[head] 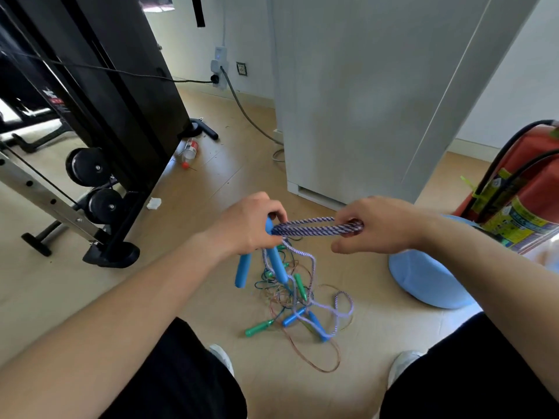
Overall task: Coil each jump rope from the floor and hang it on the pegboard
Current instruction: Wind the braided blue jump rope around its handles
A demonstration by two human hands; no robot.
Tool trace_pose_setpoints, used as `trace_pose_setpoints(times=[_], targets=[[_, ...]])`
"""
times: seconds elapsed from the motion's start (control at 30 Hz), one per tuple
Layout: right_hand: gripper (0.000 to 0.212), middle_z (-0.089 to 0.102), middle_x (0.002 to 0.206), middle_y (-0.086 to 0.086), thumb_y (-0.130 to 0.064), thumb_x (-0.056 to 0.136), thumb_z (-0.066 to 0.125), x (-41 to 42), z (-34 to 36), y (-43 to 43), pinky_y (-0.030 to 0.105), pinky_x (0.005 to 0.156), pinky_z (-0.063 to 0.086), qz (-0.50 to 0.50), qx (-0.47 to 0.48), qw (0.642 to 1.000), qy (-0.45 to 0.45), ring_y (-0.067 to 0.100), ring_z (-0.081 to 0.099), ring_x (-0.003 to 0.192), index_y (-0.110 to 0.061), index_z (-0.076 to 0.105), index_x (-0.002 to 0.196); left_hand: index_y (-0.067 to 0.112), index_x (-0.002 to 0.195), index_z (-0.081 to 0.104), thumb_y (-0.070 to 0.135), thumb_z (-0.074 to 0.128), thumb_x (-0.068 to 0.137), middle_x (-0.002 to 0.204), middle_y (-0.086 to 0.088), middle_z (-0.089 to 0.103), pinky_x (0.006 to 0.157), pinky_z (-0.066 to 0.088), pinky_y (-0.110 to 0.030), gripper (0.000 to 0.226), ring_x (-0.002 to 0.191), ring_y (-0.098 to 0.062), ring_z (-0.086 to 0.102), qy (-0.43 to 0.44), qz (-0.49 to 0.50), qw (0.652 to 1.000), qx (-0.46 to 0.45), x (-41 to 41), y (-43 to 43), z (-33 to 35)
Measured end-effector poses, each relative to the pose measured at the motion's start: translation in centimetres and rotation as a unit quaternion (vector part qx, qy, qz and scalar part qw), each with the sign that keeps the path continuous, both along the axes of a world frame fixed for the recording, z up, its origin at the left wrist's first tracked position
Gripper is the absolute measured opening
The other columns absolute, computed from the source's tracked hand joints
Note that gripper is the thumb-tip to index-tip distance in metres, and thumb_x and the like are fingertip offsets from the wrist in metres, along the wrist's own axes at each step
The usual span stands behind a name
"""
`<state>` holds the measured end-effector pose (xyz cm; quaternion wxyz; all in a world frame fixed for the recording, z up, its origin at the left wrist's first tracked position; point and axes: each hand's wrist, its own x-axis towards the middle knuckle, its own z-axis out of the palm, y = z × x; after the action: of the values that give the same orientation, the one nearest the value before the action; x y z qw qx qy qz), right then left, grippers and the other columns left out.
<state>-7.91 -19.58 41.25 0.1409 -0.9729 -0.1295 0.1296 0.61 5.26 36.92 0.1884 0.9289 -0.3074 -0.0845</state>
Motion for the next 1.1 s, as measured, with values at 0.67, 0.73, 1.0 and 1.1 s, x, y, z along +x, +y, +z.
trace_pose_setpoints(times=[0.67,0.73,1.0,1.1], targets=[[0.029,0.064,0.086,-0.005,-0.046,0.078,0.074,2.3,-2.4,-2.6,0.032,0.077,0.051,-0.026,0.015,0.991,0.133,0.013,0.061,0.081,-0.024,0.062,0.094,0.028,0.102,0.069,0.025,0.082,0.076,0.099,0.002,0.054,0.078,0.043,-0.029,0.029,0.093,-0.017,0.053,-0.002,0.096,0.991,0.096,6.1,4.7,-3.0],[0.028,0.066,0.081,-0.007,-0.048,0.079,0.074,2.2,-2.6,-2.7,0.028,0.070,0.049,-0.040,0.005,0.984,0.174,0.012,0.060,0.072,-0.029,0.064,0.097,0.028,0.104,0.069,0.026,0.081,0.076,0.101,0.002,0.053,0.083,0.046,-0.032,0.031,0.094,-0.017,0.052,-0.002,0.087,0.989,0.120,6.1,4.6,-3.2],[0.034,0.070,0.095,-0.014,-0.051,0.087,0.063,1.4,-3.7,-2.8,0.031,0.064,0.056,-0.069,0.011,0.969,0.237,0.010,0.058,0.049,-0.027,0.064,0.112,0.034,0.090,0.069,0.019,0.077,0.076,0.091,0.009,0.055,0.072,0.051,-0.032,0.022,0.086,-0.016,0.058,-0.010,0.060,0.995,0.076,4.8,3.0,-2.4],[0.037,0.066,0.115,-0.019,-0.047,0.091,0.061,1.5,-4.4,-1.7,0.025,0.078,0.051,-0.046,0.006,0.986,0.161,-0.004,0.061,0.061,-0.033,0.059,0.125,0.033,0.090,0.072,0.018,0.082,0.073,0.086,0.010,0.057,0.070,0.046,-0.023,0.025,0.079,-0.007,0.057,-0.001,0.019,1.000,-0.006,3.4,1.4,-1.9]])
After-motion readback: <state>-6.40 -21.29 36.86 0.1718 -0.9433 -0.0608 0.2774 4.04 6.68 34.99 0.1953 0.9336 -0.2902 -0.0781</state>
